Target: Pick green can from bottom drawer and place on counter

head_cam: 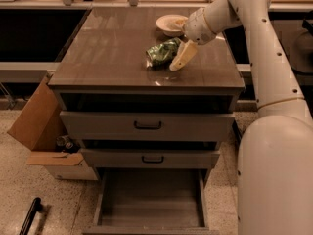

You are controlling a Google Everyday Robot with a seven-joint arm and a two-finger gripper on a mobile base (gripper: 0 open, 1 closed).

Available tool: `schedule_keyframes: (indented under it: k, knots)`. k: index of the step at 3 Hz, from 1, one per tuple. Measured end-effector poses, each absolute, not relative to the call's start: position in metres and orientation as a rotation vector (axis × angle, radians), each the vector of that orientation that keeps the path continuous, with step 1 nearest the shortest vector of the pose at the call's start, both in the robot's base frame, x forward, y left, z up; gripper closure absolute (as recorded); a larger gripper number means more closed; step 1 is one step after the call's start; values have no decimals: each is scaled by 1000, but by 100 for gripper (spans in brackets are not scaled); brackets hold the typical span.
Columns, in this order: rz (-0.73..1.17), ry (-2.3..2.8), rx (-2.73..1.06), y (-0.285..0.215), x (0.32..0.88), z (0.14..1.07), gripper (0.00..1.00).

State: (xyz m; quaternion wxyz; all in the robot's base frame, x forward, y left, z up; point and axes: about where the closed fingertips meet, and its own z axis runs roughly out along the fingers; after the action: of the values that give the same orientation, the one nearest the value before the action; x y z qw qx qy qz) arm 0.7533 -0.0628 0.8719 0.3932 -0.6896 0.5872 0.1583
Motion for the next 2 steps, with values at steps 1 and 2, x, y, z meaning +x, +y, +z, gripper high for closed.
schedule_keyframes:
  k: [1,2]
  knots:
    - [402,1497,-1732,-67,759,874,0]
    - [339,1489,-1692,-85,759,895,0]
